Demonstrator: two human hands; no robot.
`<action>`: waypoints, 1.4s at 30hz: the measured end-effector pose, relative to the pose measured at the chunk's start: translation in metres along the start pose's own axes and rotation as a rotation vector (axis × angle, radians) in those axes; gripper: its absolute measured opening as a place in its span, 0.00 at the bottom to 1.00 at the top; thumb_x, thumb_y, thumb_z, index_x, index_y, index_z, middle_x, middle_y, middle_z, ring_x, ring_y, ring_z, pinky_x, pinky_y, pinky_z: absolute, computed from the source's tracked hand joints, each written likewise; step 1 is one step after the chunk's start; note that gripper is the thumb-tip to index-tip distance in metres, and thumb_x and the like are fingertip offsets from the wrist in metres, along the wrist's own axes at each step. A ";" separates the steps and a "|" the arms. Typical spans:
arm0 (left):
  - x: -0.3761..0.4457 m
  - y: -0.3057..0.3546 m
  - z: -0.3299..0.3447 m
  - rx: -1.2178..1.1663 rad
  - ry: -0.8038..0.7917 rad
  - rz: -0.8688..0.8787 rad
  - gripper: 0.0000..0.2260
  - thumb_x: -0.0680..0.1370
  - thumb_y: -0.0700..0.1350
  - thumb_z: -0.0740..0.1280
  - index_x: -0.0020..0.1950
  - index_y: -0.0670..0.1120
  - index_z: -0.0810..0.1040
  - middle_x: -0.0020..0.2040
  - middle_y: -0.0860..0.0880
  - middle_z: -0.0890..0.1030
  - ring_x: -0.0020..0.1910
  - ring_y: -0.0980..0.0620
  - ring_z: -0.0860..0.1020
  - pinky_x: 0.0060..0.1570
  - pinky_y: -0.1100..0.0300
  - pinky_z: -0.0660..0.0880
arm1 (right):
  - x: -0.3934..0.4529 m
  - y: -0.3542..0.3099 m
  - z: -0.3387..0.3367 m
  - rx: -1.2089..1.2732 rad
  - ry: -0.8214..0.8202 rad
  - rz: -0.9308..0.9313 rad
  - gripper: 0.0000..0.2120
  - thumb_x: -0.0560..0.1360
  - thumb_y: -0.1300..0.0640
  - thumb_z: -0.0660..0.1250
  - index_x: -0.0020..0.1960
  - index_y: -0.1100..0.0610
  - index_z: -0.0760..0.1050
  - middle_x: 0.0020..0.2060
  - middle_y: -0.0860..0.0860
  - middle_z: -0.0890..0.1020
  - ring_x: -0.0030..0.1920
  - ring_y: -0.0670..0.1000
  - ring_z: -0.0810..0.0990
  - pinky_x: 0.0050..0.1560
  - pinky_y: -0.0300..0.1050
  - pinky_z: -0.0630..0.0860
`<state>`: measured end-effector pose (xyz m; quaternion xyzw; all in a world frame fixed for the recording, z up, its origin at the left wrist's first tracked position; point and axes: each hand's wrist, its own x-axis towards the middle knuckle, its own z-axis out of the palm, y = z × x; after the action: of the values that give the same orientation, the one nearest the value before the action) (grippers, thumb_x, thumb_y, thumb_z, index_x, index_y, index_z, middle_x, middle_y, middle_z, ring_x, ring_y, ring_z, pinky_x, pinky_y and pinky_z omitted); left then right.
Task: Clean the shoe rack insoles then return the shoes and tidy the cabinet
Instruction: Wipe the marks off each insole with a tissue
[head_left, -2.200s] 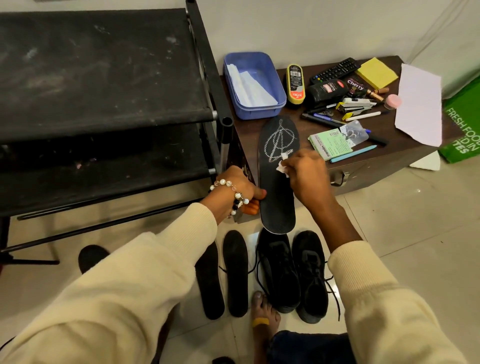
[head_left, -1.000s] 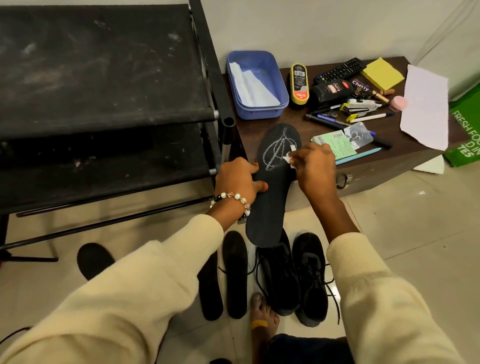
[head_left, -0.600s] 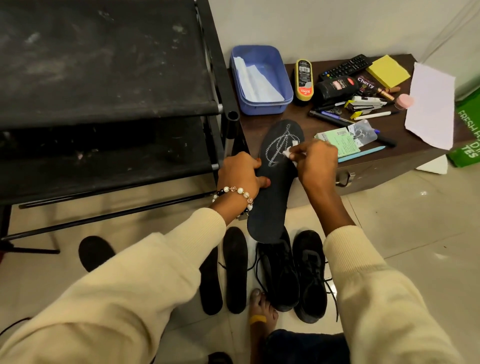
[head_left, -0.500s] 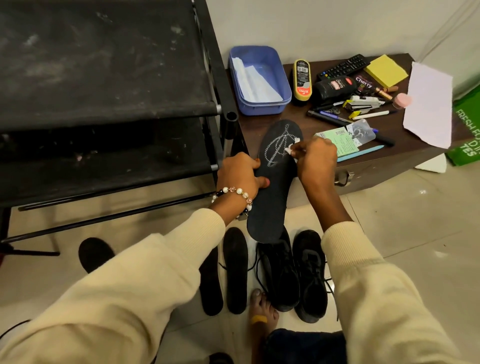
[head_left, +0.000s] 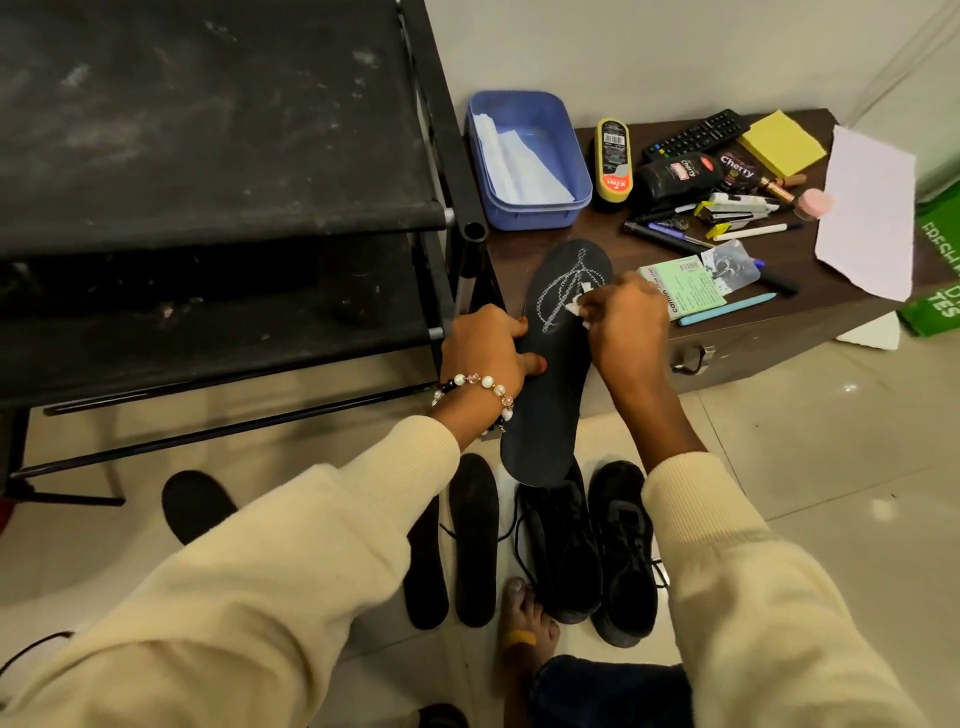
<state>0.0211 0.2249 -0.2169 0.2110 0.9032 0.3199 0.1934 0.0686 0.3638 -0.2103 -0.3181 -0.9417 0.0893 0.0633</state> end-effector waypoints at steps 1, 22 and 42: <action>0.000 0.000 0.000 0.001 -0.005 -0.003 0.19 0.70 0.50 0.76 0.59 0.48 0.81 0.51 0.47 0.82 0.51 0.46 0.79 0.46 0.59 0.72 | -0.002 -0.003 0.001 -0.021 -0.012 -0.030 0.12 0.77 0.63 0.63 0.57 0.59 0.80 0.56 0.57 0.77 0.55 0.56 0.75 0.50 0.42 0.69; -0.004 0.005 0.004 -0.072 0.059 -0.136 0.12 0.71 0.50 0.75 0.52 0.48 0.84 0.46 0.47 0.82 0.43 0.50 0.77 0.39 0.59 0.72 | -0.014 -0.025 -0.004 0.122 -0.148 -0.254 0.11 0.71 0.65 0.70 0.50 0.54 0.84 0.46 0.52 0.84 0.45 0.50 0.81 0.46 0.35 0.73; -0.009 0.002 0.001 -0.139 0.038 -0.108 0.09 0.70 0.48 0.76 0.49 0.50 0.84 0.44 0.48 0.83 0.44 0.49 0.80 0.40 0.59 0.72 | 0.000 -0.026 0.004 -0.067 -0.134 -0.307 0.14 0.77 0.61 0.64 0.61 0.60 0.78 0.55 0.59 0.76 0.56 0.59 0.74 0.48 0.42 0.67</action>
<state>0.0293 0.2224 -0.2143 0.1419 0.8925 0.3746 0.2074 0.0521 0.3428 -0.2087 -0.1659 -0.9838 0.0684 0.0026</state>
